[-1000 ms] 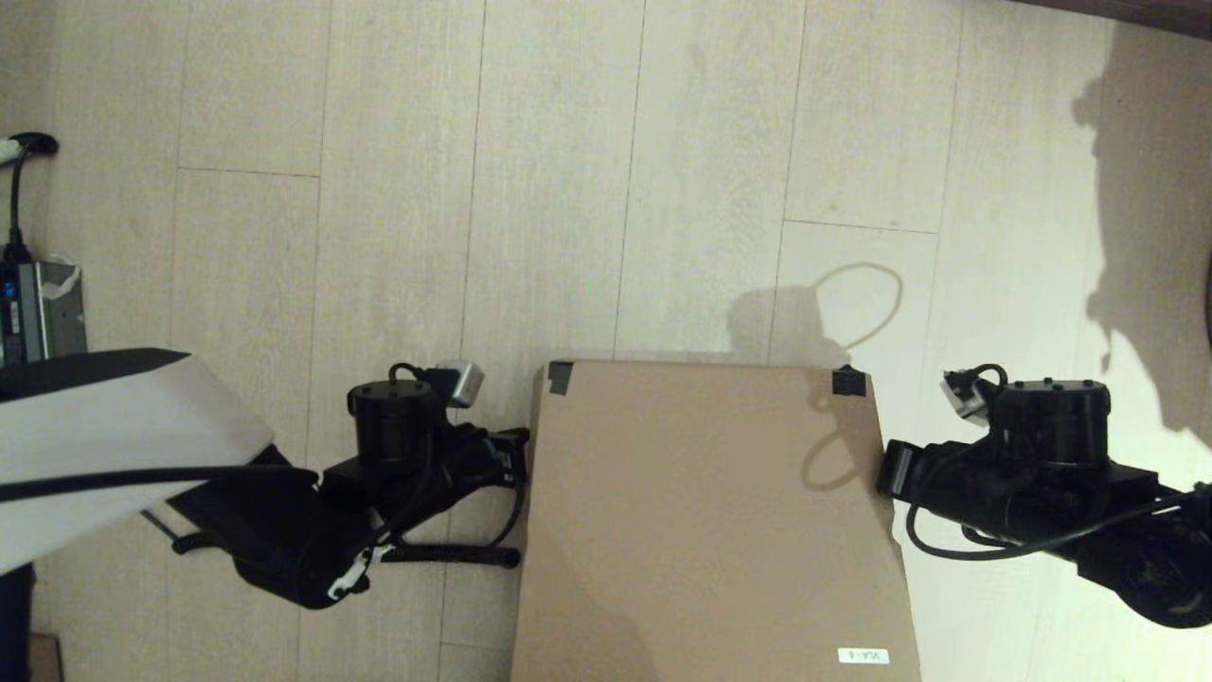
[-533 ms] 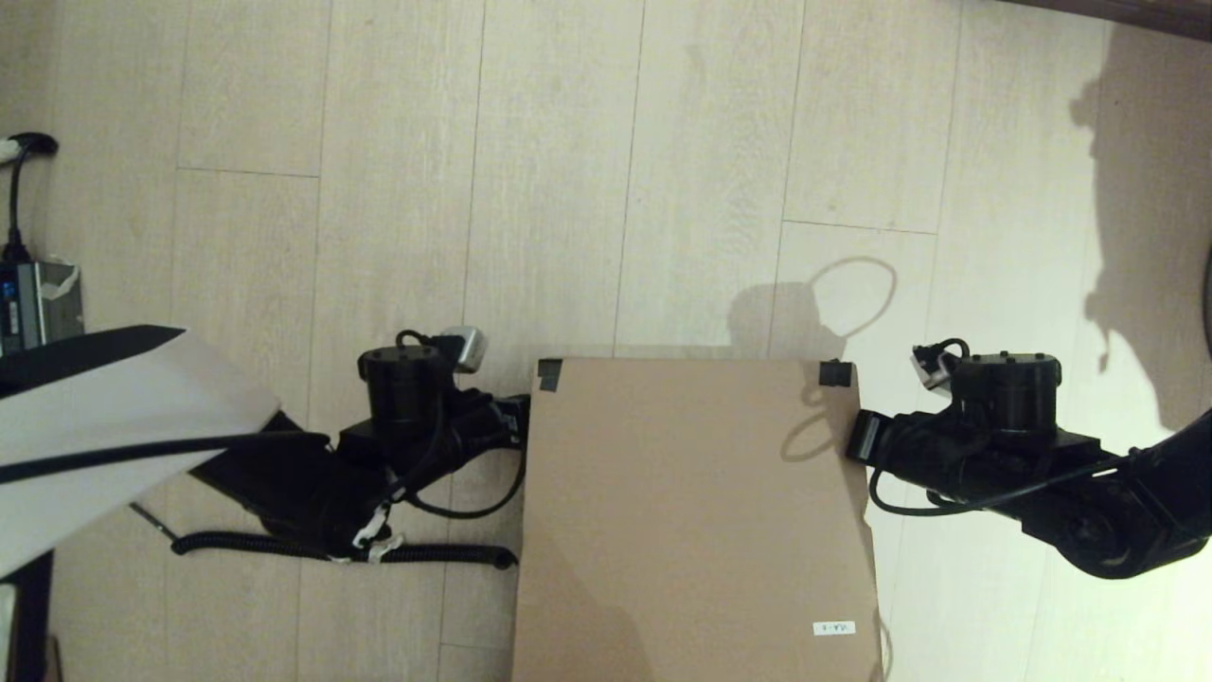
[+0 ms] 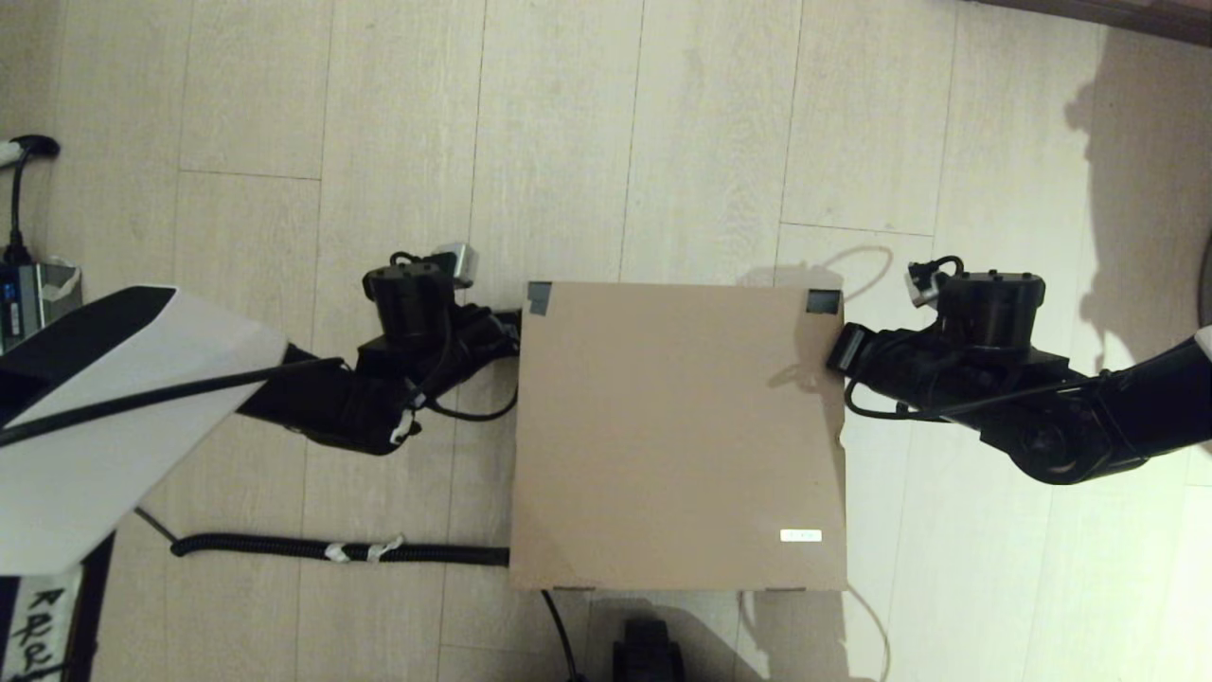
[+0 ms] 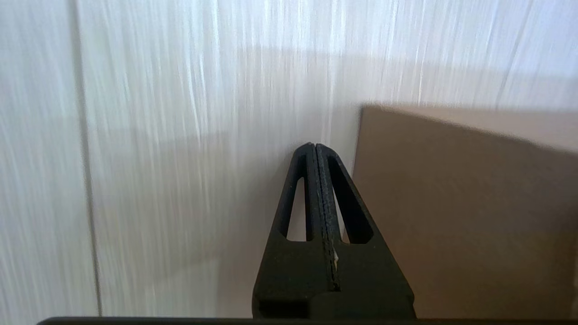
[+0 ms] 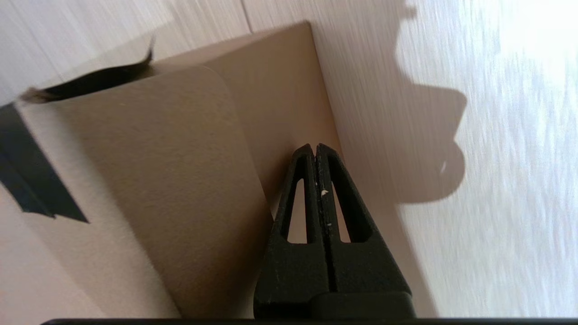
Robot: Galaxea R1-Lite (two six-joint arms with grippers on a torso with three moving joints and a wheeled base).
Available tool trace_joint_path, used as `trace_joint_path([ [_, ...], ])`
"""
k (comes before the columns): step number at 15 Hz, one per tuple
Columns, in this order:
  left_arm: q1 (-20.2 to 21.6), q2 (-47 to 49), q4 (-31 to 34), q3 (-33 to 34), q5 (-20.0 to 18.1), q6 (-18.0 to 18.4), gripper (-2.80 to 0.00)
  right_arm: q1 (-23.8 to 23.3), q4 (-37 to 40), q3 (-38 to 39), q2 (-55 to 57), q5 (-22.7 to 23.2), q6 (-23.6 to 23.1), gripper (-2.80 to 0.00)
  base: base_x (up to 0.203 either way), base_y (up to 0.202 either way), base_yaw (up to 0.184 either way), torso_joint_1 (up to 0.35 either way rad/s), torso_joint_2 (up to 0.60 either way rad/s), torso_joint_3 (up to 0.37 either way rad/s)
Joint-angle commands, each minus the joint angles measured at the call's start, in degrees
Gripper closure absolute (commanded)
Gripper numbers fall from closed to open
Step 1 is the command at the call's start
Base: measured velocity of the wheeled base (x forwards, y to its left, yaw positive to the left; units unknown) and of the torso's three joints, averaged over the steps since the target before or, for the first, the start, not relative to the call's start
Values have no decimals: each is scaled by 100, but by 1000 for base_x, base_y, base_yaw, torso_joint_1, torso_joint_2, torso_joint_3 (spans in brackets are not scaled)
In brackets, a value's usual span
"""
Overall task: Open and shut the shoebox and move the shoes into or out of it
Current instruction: Open the shoe box
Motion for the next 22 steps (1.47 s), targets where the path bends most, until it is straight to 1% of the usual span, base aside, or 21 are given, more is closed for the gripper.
trace_joint_path([
  [1,36,203,174,-649,0,-31,0,-28,2,-347,164,-15,27,0,0,0,0,0,0,0],
  [3,47,356,480,-1354,6,-108,0,-72,24,-776,275,-50,35,0,0,0,0,0,0,0],
  [5,54,536,634,-2011,8,-204,0,-96,-1,-1080,352,-179,44,0,0,0,0,0,0,0],
  [6,61,564,659,-2207,19,-295,0,-114,-24,-1143,341,-200,59,0,0,0,0,0,0,0],
  [7,76,501,669,-2272,126,-335,0,-141,-28,-1212,299,-212,93,0,0,0,0,0,0,0],
  [8,89,410,684,-2348,271,-343,0,-183,-25,-1239,175,-228,123,0,0,0,0,0,0,0],
  [10,113,197,806,-2418,341,-345,0,-264,22,-1342,-85,-249,135,0,0,0,0,0,0,0],
  [13,295,-187,1041,-2357,539,-345,0,-390,466,-1414,-600,-246,133,0,0,0,0,0,0,0],
  [16,513,-569,1148,-1907,576,-345,0,-499,770,-1349,-1064,-244,133,0,0,0,0,0,0,0],
  [19,676,-1067,1150,-1235,623,-345,0,-493,995,-769,-1828,-208,128,0,0,0,0,0,0,0],
  [22,693,-1780,1177,-430,684,-347,0,-483,1288,-6,-2632,-155,167,0,0,0,0,0,0,0],
])
